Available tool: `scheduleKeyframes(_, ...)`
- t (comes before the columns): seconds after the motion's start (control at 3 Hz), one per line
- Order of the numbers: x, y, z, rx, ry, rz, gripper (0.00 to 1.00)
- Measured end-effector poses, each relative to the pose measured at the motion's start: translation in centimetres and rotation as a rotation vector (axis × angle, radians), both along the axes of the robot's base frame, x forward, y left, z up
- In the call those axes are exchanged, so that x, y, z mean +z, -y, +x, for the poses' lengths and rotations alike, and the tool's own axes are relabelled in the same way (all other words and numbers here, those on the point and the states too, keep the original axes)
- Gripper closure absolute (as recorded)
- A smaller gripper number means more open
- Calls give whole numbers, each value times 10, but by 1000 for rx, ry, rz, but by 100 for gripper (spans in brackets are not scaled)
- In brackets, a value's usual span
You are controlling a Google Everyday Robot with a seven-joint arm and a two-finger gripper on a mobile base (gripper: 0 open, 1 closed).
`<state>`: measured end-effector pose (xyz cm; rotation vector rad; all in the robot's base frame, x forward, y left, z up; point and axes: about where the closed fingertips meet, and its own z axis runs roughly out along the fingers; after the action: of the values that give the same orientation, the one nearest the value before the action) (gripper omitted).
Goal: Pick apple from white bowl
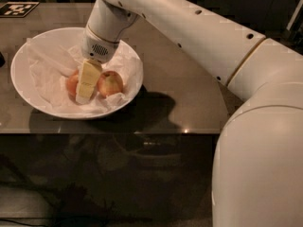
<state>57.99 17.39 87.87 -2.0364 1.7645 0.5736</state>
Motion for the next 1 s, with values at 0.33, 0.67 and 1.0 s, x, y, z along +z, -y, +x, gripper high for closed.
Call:
scheduleKeyframes(0.33,0,0,0,0,0,0,0)
scheduleKeyframes(0.67,-5,-12,-12,3,-16,-3,0)
scheduleKeyframes(1.0,-6,-22,-27,1,-41,-7,0)
